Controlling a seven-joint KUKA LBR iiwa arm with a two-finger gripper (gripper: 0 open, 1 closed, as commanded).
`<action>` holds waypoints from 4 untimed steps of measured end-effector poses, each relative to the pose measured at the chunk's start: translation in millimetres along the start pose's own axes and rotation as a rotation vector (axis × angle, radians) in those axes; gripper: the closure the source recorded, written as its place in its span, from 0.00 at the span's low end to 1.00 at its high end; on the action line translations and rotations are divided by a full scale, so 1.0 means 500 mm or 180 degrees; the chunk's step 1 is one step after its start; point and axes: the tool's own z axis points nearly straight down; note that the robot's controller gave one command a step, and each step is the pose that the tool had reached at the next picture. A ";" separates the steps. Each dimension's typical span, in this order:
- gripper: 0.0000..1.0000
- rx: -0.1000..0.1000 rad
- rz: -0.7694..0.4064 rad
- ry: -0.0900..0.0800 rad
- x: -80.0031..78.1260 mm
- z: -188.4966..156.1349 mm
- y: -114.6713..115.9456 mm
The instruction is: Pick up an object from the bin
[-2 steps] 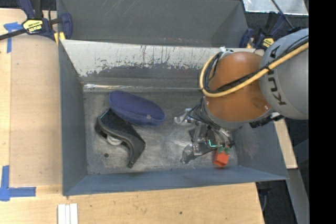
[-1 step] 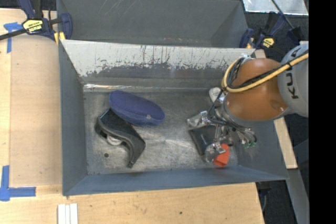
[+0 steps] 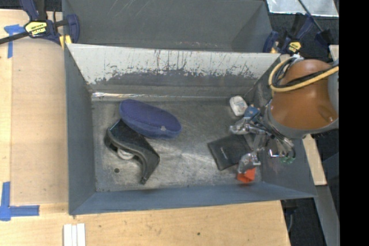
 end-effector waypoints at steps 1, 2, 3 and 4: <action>0.00 -0.0004 0.0371 0.0023 0.032 0.001 0.015; 0.00 -0.0002 0.1203 0.0013 0.039 0.054 0.026; 0.00 -0.0002 0.1197 0.0016 0.037 0.051 0.026; 1.00 0.0003 0.1204 -0.0066 0.024 0.043 0.021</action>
Offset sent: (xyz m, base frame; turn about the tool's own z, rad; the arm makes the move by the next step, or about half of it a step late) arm -0.0160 0.0084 -0.0006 0.1174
